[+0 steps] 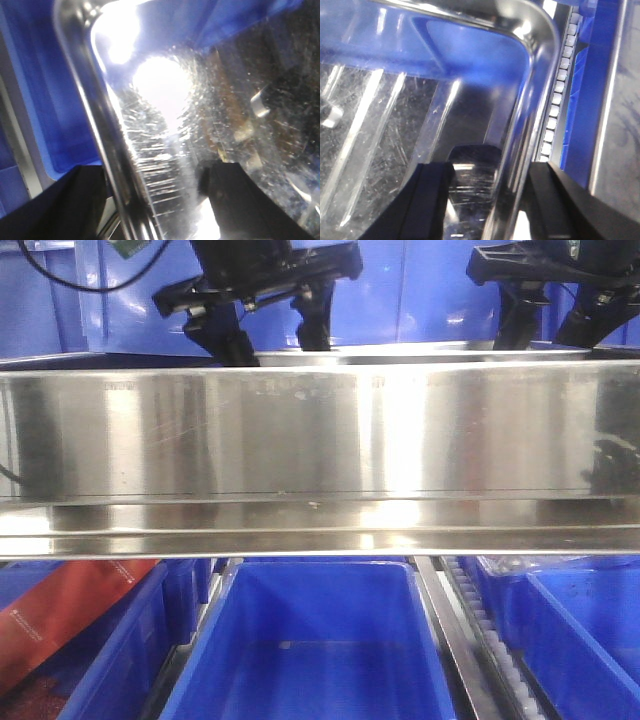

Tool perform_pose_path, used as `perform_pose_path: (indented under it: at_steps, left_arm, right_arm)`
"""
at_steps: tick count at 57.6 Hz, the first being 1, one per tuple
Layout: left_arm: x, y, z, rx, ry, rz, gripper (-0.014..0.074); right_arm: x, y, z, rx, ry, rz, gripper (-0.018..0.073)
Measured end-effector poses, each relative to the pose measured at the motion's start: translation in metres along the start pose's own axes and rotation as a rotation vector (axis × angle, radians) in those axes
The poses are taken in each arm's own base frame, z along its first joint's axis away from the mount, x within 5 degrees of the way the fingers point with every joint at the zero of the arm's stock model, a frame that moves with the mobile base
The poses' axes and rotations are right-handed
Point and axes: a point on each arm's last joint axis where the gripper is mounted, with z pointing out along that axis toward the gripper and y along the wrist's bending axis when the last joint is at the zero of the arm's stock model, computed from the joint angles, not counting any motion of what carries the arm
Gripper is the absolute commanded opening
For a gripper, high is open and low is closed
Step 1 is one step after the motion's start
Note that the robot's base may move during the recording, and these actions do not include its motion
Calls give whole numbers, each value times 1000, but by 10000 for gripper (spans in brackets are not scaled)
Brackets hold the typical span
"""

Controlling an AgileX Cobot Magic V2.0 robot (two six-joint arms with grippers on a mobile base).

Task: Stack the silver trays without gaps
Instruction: 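Lift the tray with both grippers and pull it off the shelf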

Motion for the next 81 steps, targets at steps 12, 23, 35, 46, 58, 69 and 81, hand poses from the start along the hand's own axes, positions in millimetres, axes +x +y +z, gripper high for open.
perform_pose_path:
  at_steps: [12, 23, 35, 46, 58, 69, 81]
  left_arm:
    - [-1, 5, 0, -20, -2, -15, -1]
    - [-1, 5, -3, -22, 3, -21, -17]
    - [-4, 4, -14, -37, 40, -19, -17]
    - [-18, 0, -42, -36, -32, -4, -17]
    - [-26, -4, -74, -19, -128, 5, -17]
    - [-23, -8, -106, 15, -195, 5, -17]
    - [-19, -9, -134, 18, -264, 11, -17]
  right_arm:
    - [1, -5, 0, 35, 7, -19, -102]
    - [0, -5, 0, 32, 3, 4, -81]
    - [2, -4, -2, 17, 18, 13, -81]
    - [2, -1, -25, 16, -36, 18, -81]
    - [6, 4, -66, 24, -128, 0, -81]
    - [12, 8, -101, 25, -216, -12, -81]
    - [4, 13, -137, 26, -341, -34, -81]
